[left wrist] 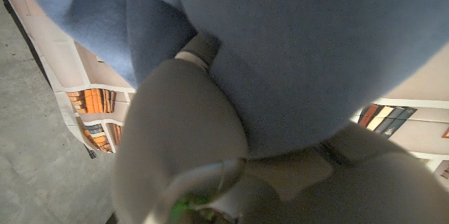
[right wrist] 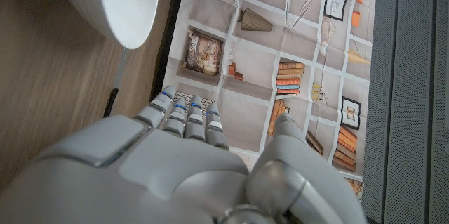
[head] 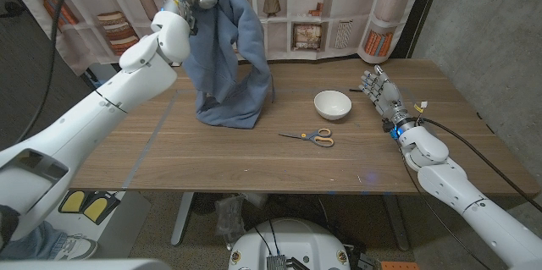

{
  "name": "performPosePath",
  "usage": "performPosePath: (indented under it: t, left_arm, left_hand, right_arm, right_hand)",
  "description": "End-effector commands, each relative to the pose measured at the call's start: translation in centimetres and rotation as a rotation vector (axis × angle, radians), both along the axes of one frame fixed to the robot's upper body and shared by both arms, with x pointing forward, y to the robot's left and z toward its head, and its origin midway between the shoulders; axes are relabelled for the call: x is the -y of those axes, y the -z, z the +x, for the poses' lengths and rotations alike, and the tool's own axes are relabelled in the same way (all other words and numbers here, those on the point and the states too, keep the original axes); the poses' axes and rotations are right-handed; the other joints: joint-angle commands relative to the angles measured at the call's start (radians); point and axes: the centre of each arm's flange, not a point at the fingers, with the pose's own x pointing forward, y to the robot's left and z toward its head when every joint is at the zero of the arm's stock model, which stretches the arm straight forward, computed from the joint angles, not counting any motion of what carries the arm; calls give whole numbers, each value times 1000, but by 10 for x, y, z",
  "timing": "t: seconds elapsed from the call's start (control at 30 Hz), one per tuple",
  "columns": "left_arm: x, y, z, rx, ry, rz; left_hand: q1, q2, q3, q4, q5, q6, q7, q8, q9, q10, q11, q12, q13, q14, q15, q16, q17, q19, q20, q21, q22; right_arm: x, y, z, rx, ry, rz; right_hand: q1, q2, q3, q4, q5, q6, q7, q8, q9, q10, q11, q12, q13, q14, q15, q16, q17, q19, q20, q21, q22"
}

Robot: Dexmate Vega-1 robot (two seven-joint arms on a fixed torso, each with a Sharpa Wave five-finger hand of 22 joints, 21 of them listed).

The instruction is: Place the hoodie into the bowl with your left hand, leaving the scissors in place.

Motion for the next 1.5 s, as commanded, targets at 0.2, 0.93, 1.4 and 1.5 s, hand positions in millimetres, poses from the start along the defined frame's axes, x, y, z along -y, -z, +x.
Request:
performPosePath:
  t: [0.2,0.93,1.4,1.5]
  left_arm:
    - [20,-22,6,52,107,52]
    - [48,-47,6,74,232,135]
    - [67,-51,2,102,259,170]
    - [70,-52,2,105,270,170]
  left_hand:
    - [-5,2,140,133,-2,6,0,10,-6,7,-7,-9,7,217,-298,-6,404,6,-125,16,2]
    - [-4,-2,147,128,-3,18,-1,12,-25,20,-16,-19,16,218,-296,-14,412,-4,-124,34,2]
    - [-10,-5,149,129,-4,29,-6,15,-35,35,-19,-23,17,219,-296,-18,415,-9,-124,43,1]
    - [-10,-5,149,129,-4,30,-5,16,-37,37,-21,-23,18,219,-296,-20,415,-10,-124,44,1]
  right_arm:
    - [0,2,5,10,3,29]
    - [10,7,3,64,16,94]
    - [16,8,-5,73,32,104]
    - [16,8,-5,70,33,104]
  right_hand:
    - [1,12,-1,-6,-3,7,2,0,4,10,-2,0,5,2,1,1,3,8,2,2,5]
    - [1,13,-2,-7,-3,10,1,1,4,13,-4,1,5,6,1,3,3,8,3,2,5]
    - [0,13,-3,-7,-3,17,1,3,4,17,-6,2,5,9,-1,3,3,8,3,2,5]
    - [0,13,-3,-7,-3,17,1,3,4,17,-5,2,5,10,-1,3,3,8,3,2,5]
